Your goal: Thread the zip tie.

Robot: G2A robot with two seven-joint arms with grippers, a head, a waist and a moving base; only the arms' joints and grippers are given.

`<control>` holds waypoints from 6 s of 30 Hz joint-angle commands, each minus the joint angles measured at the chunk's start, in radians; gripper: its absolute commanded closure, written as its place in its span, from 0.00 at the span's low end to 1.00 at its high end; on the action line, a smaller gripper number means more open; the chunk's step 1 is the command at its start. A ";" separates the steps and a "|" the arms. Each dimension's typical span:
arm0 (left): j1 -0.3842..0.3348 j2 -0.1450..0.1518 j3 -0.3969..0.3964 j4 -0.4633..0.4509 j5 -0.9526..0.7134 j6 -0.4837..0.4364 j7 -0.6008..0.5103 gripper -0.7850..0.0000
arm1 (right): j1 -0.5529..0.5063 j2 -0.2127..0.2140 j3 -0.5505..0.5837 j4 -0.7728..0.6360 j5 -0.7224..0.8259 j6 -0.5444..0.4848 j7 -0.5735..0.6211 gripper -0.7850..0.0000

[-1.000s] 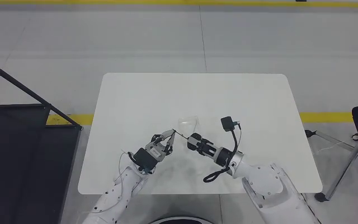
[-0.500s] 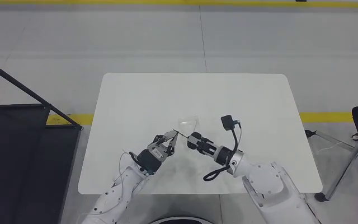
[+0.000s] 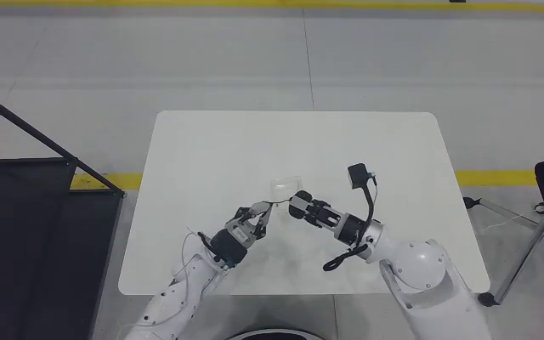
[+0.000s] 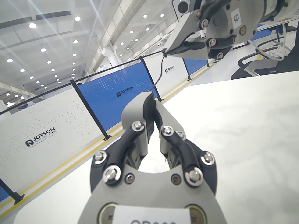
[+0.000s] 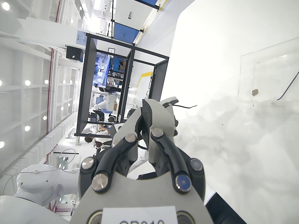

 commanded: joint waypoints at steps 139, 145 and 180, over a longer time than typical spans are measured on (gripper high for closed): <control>0.102 -0.017 -0.029 -0.261 -0.762 -0.410 -0.265 1.00 | -0.063 0.015 0.016 0.139 0.073 -0.531 0.075 0.00; 0.102 -0.020 -0.017 -0.258 -0.770 -0.419 -0.283 1.00 | -0.001 0.002 -0.045 0.213 0.060 -0.599 0.038 0.06; 0.093 -0.033 -0.021 -0.234 -0.761 -0.450 -0.272 1.00 | 0.095 -0.029 -0.145 0.318 -0.052 -0.599 -0.076 0.65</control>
